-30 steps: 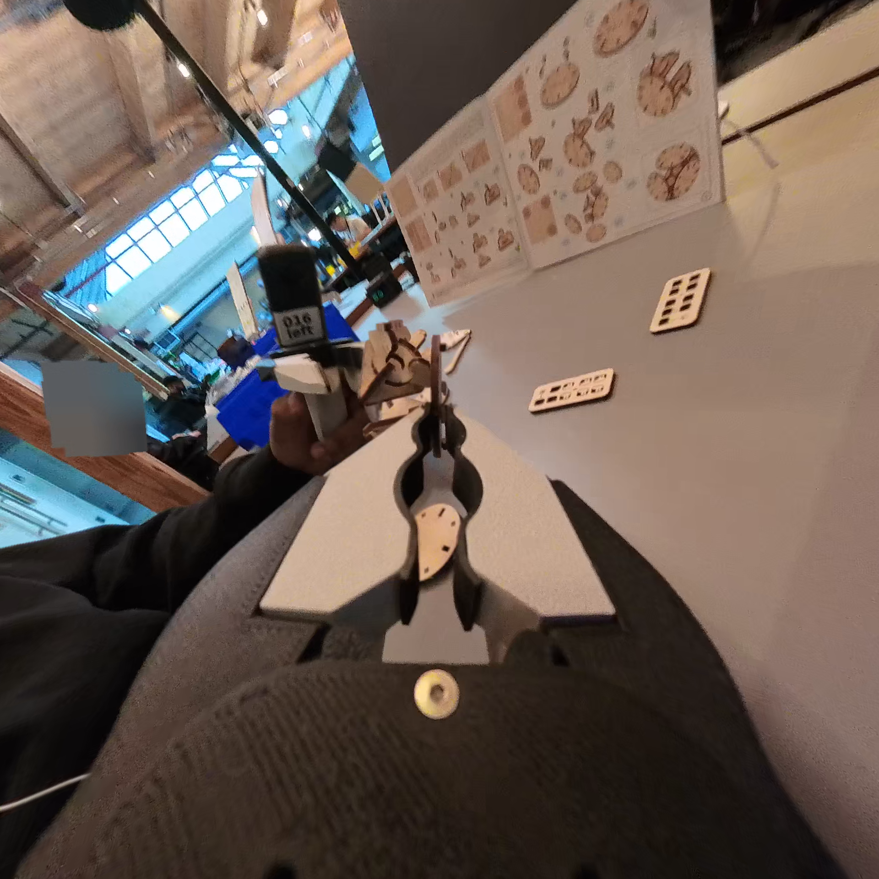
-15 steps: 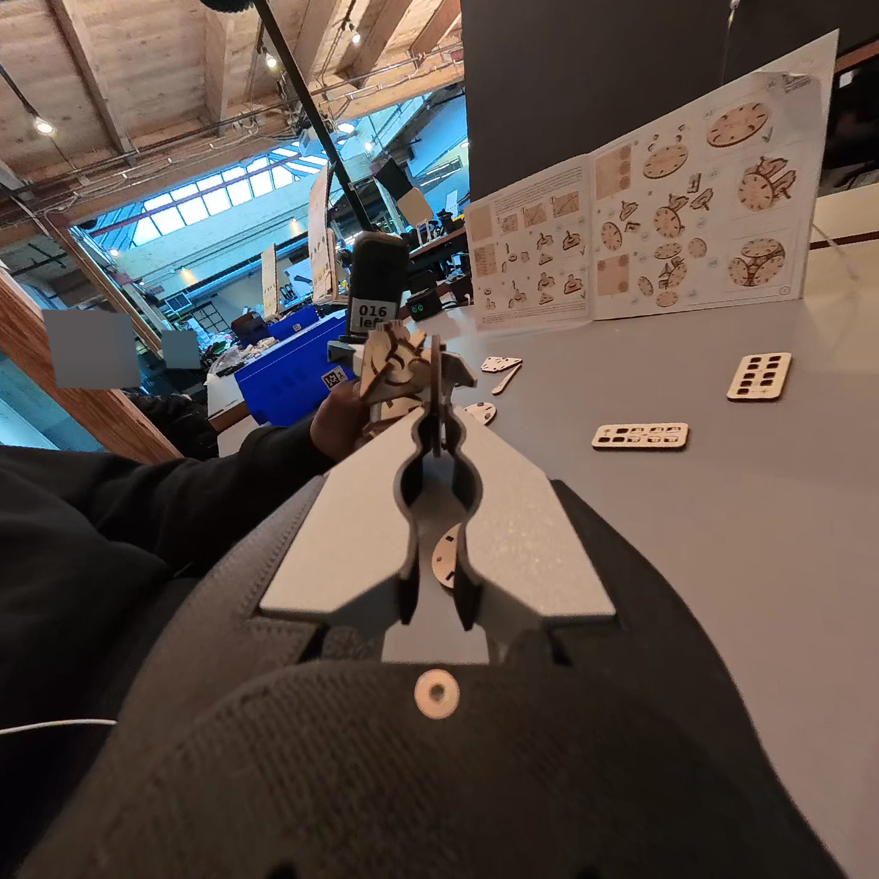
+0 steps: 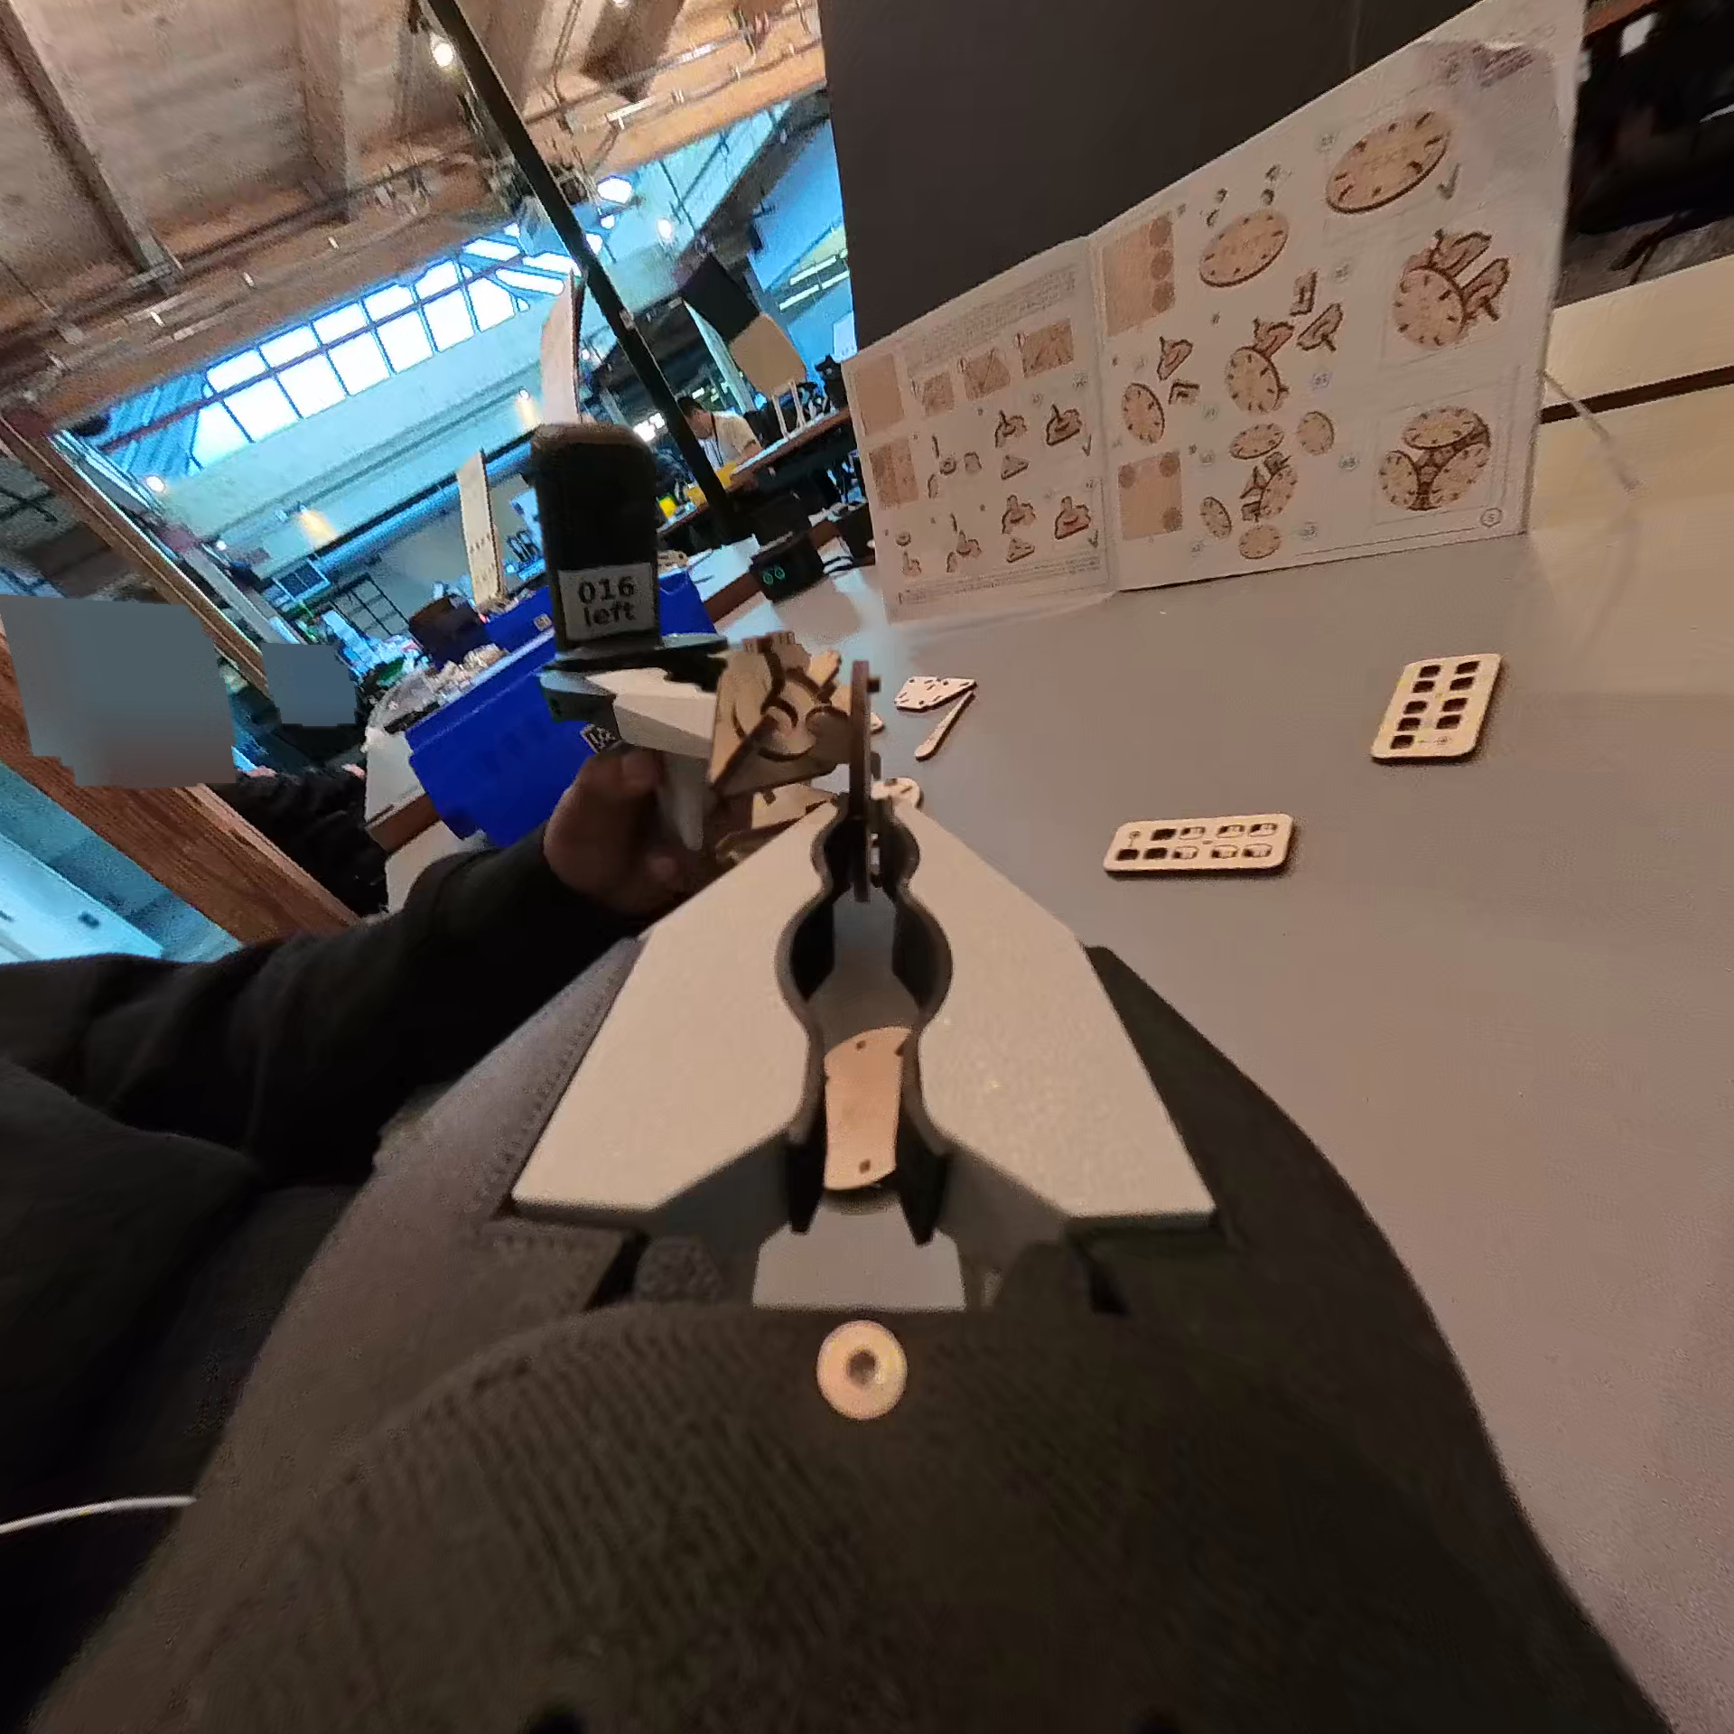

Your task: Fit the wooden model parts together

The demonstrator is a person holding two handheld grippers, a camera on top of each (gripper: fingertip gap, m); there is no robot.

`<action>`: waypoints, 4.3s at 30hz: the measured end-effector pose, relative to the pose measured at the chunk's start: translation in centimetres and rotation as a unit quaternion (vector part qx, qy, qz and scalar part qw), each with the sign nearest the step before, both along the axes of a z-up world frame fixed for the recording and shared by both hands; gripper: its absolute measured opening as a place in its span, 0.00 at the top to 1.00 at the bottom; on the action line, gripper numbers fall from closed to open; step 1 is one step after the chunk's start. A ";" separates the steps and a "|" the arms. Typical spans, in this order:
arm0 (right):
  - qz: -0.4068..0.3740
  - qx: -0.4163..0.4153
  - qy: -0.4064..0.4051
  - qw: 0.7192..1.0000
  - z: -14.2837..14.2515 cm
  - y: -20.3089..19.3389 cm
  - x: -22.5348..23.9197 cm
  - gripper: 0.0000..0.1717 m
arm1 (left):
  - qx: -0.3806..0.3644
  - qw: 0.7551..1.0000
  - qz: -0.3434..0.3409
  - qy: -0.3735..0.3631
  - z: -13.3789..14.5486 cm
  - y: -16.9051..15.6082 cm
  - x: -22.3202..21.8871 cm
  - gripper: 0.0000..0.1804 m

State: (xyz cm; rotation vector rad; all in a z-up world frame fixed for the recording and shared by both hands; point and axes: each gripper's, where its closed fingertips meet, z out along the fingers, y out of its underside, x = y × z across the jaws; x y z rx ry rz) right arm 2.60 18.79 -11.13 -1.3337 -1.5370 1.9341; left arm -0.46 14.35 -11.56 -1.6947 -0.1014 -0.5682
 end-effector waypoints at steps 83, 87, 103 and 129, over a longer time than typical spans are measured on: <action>0.656 -0.318 -0.103 0.677 5.7 -10.8 15.0 0.99 | 0.183 0.913 -0.359 0.065 7.4 -5.9 17.5 0.87; 0.662 -0.334 -0.108 0.662 5.9 -10.7 15.1 0.98 | 0.200 0.913 -0.345 0.083 7.7 -6.0 17.5 0.90; 0.608 -0.375 -0.129 0.688 5.3 -10.6 12.0 0.89 | 0.238 0.926 -0.280 0.085 9.1 -5.4 15.9 0.96; 0.059 -0.128 0.050 0.989 2.3 -0.9 0.3 0.74 | 0.019 0.966 -0.054 0.252 1.7 -1.2 4.6 0.99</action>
